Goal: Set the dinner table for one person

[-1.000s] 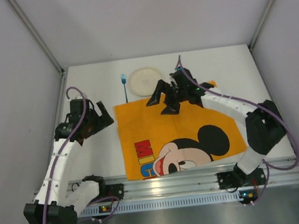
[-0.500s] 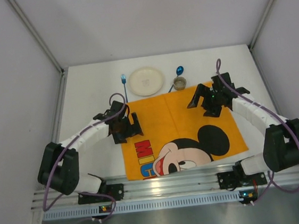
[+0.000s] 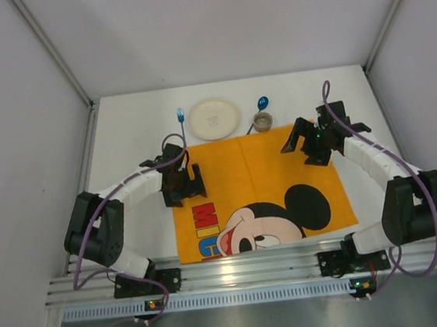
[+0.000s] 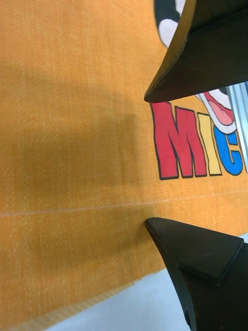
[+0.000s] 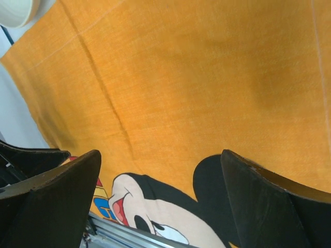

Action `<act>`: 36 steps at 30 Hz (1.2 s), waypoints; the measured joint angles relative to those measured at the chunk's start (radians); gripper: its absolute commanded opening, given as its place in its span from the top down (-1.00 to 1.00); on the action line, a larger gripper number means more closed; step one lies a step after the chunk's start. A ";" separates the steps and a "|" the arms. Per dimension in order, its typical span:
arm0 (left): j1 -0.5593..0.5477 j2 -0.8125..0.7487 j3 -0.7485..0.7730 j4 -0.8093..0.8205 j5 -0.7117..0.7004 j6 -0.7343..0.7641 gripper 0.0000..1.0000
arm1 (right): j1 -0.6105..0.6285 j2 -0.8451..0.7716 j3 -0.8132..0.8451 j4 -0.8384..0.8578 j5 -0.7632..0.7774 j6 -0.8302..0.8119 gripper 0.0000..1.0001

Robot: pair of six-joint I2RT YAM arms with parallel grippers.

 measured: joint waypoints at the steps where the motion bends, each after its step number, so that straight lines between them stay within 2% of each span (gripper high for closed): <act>1: 0.017 0.006 0.010 -0.009 -0.007 0.018 -0.96 | 0.000 0.013 0.018 0.000 -0.001 0.000 -1.00; 8: 0.148 0.055 0.103 -0.111 -0.126 0.150 -0.96 | 0.000 0.158 0.173 0.046 -0.035 0.050 -0.99; 15: 0.158 0.068 0.322 -0.230 -0.169 0.210 -0.96 | 0.009 0.398 0.402 0.101 -0.042 0.109 -0.86; 17: 0.158 0.055 0.365 -0.240 -0.160 0.209 -0.97 | 0.015 0.470 0.471 0.107 -0.026 0.114 -0.68; 19: 0.158 0.031 0.387 -0.251 -0.141 0.201 -0.96 | 0.019 0.532 0.533 0.110 -0.008 0.116 -0.39; 27: 0.158 -0.044 0.380 -0.278 -0.081 0.172 -0.96 | 0.047 0.779 0.799 0.064 0.099 0.095 -0.15; 31: 0.158 -0.052 0.352 -0.286 -0.079 0.172 -0.96 | 0.074 0.842 0.886 0.010 0.150 0.077 0.14; 36: 0.158 -0.052 0.326 -0.290 -0.080 0.172 -0.96 | 0.101 0.882 0.969 -0.067 0.219 0.043 0.30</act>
